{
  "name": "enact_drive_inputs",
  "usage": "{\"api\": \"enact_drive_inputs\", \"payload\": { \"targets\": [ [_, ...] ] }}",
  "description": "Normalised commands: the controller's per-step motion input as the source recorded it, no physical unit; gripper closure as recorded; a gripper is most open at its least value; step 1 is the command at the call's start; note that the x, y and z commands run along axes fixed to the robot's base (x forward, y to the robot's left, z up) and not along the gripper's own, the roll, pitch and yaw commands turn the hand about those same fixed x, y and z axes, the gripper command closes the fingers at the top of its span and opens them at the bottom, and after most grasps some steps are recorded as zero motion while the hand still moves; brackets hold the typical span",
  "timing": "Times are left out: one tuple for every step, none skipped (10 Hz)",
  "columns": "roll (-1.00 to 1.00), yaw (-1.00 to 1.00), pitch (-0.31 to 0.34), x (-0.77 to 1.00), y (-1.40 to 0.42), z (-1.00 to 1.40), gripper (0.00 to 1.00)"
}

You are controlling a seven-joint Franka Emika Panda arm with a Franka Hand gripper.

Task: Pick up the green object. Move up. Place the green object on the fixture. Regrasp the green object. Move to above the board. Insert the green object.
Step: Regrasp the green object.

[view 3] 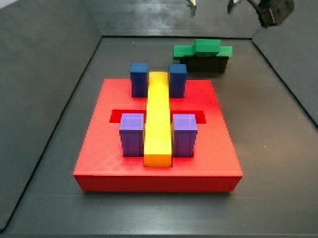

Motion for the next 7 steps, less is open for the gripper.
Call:
{"api": "enact_drive_inputs", "payload": {
  "targets": [
    [0.54,0.33,0.097,0.25,-0.24,-0.20,0.00],
    [0.37,0.26,0.049,0.26,-0.27,-0.27,0.00],
    [0.19,0.20,0.003,0.25,-0.22,-0.29,0.00],
    [0.13,0.17,0.000,0.24,-0.14,-0.31,0.00],
    [0.08,0.18,0.000,0.20,-0.04,-0.34,0.00],
    [0.04,0.18,0.000,0.18,-0.07,-0.39,0.00],
    [0.09,0.18,0.000,0.11,-0.06,-0.44,0.00]
  ]
}}
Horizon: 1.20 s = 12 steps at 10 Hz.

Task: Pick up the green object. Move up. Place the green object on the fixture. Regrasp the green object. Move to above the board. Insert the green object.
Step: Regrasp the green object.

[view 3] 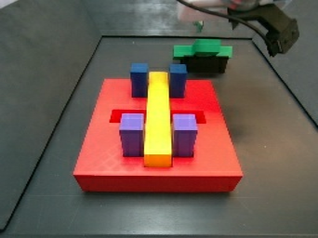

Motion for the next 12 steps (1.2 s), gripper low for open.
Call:
{"api": "enact_drive_inputs", "payload": {
  "targets": [
    [0.17,0.16,0.000,0.02,-0.05,-0.39,0.00],
    [0.09,0.00,0.000,-0.25,0.00,-0.12,0.00],
    [0.00,-0.11,0.000,-0.26,0.00,0.00,0.00],
    [0.00,-0.05,0.000,-0.11,0.00,0.00,0.00],
    [0.00,-0.10,0.000,-0.10,0.00,0.00,0.00],
    [0.00,-0.03,0.020,0.01,0.00,0.31,0.00],
    [0.19,-0.02,0.000,0.00,0.00,-0.03,0.00],
    [0.38,-0.03,0.000,-0.02,0.00,-0.13,0.00],
    [0.28,0.00,0.000,0.00,-0.03,-0.08,0.00],
    [0.25,0.00,0.000,0.00,-0.03,-0.10,0.00],
    [0.27,0.00,0.000,0.00,-0.03,-0.13,0.00],
    [0.43,0.00,0.000,-0.07,-0.05,-0.22,0.00]
  ]
}}
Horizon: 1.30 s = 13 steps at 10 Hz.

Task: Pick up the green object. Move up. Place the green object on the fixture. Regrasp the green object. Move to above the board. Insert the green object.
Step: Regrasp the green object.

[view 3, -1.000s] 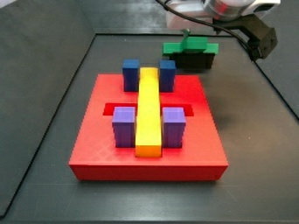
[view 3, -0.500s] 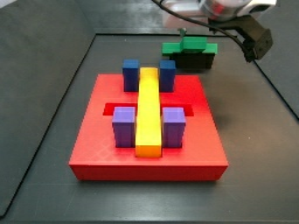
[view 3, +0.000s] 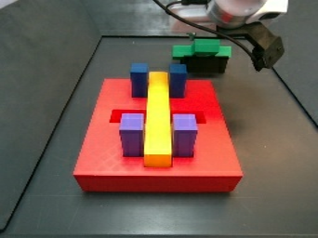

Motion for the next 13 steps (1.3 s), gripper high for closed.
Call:
{"api": "enact_drive_inputs", "payload": {
  "targets": [
    [0.39,0.05,-0.003,-0.26,-0.05,-0.26,0.00],
    [0.32,0.09,-0.023,-0.21,-0.05,-0.23,0.00],
    [0.25,0.07,0.000,-0.03,-0.05,-0.25,0.00],
    [0.24,0.03,0.000,0.00,-0.01,-0.20,0.00],
    [0.14,0.07,0.000,0.04,-0.01,-0.11,0.00],
    [0.05,0.00,0.000,0.17,-0.10,-0.09,0.00],
    [0.01,0.03,0.000,0.29,-0.11,-0.08,0.00],
    [0.00,0.00,0.000,0.33,-0.12,-0.09,0.00],
    [0.00,0.00,0.011,0.34,-0.07,-0.09,0.00],
    [0.00,0.00,0.029,0.28,-0.04,-0.06,0.00],
    [0.03,0.00,0.000,0.00,0.00,-0.10,0.00],
    [0.15,-0.03,0.000,0.00,0.00,-0.28,0.00],
    [0.07,0.00,0.000,0.00,0.00,-0.01,0.00]
  ]
}}
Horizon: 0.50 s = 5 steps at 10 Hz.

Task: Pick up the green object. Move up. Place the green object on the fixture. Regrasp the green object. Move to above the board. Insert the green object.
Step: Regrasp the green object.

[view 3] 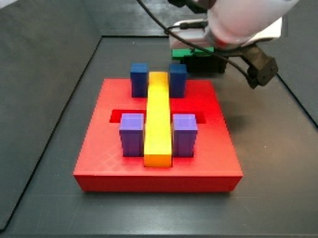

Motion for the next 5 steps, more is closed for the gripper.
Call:
{"api": "enact_drive_inputs", "payload": {
  "targets": [
    [-0.04,0.00,0.000,0.00,0.05,-0.01,0.00],
    [-0.06,0.00,0.000,0.00,0.16,-0.07,0.00],
    [0.01,0.00,0.000,0.00,0.00,0.00,0.00],
    [0.00,0.00,0.000,0.00,0.00,0.00,0.00],
    [0.00,0.00,0.000,0.00,0.00,0.00,1.00]
  ]
}}
